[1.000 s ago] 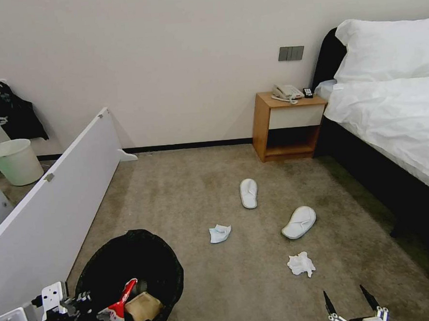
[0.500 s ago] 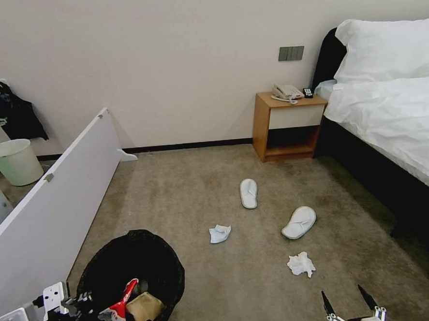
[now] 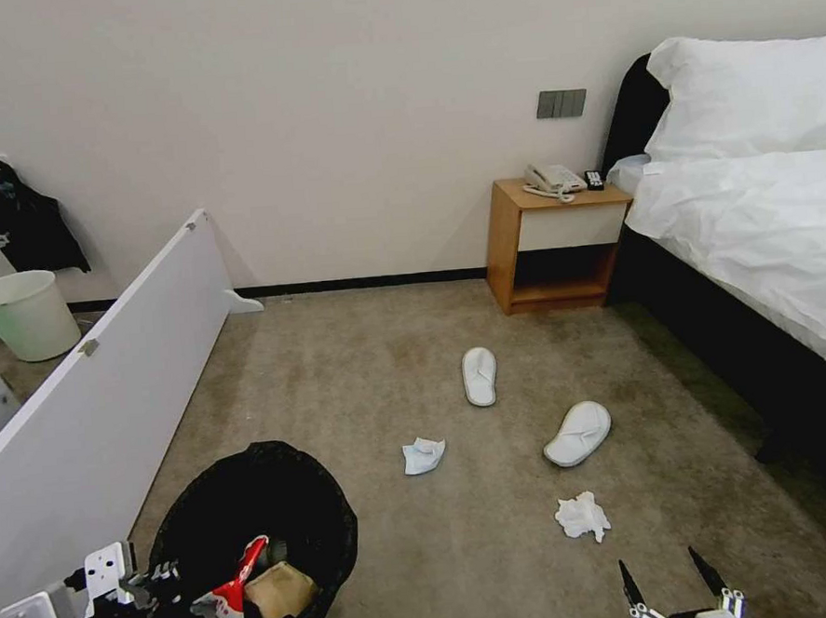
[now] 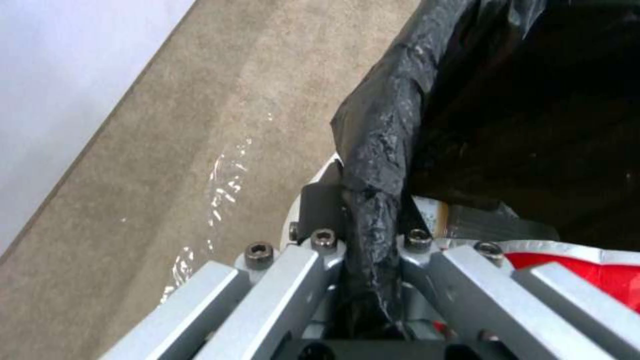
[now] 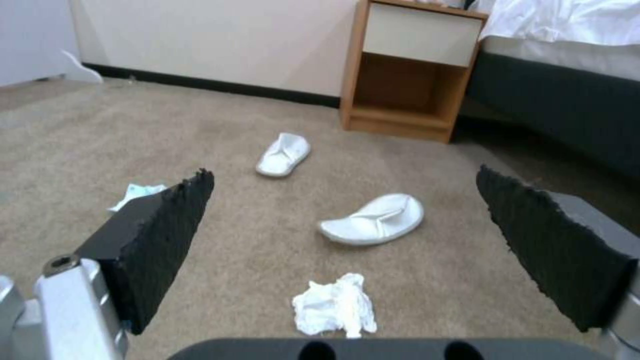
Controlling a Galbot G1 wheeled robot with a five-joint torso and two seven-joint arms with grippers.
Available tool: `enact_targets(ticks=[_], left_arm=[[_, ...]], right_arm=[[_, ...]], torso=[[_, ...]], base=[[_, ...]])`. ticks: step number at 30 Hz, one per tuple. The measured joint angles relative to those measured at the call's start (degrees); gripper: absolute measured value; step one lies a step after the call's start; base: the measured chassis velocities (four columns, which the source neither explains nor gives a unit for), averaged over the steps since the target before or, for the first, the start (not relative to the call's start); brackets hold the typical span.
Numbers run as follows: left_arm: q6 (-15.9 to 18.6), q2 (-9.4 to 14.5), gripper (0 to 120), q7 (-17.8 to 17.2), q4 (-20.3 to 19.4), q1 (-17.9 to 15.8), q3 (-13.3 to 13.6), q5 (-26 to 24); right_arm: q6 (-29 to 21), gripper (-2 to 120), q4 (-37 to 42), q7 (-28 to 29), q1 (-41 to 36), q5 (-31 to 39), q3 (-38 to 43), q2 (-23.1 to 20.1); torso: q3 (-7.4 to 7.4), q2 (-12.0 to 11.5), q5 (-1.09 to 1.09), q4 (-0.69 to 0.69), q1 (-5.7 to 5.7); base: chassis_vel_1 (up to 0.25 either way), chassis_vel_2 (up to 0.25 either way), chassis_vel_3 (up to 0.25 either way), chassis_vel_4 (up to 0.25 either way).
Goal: Pick up the trash bin, then pick up the garbage from the floor and place it into the trash bin.
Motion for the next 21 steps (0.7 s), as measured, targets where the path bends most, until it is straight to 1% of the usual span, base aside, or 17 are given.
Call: enact_targets(ticks=[9, 21], left_arm=[[0.0, 0.06, 2, -0.01, 0.04, -0.07, 0.09, -0.05], [0.0, 0.06, 2, -0.01, 0.1, -0.12, 0.12, -0.09]], right_arm=[[-0.05, 100, 0.03, -0.14, -0.02, 0.04, 0.0, -0.05], [-0.15, 100, 0.06, -0.36, -0.04, 0.09, -0.09, -0.11]], torso=[[0.0, 0.0, 0.0, 0.0, 0.0], [0.0, 0.0, 0.0, 0.0, 0.0]], base=[[-0.068, 0.056, 0.068, -0.064], [-0.075, 0.083, 0.077, -0.067]])
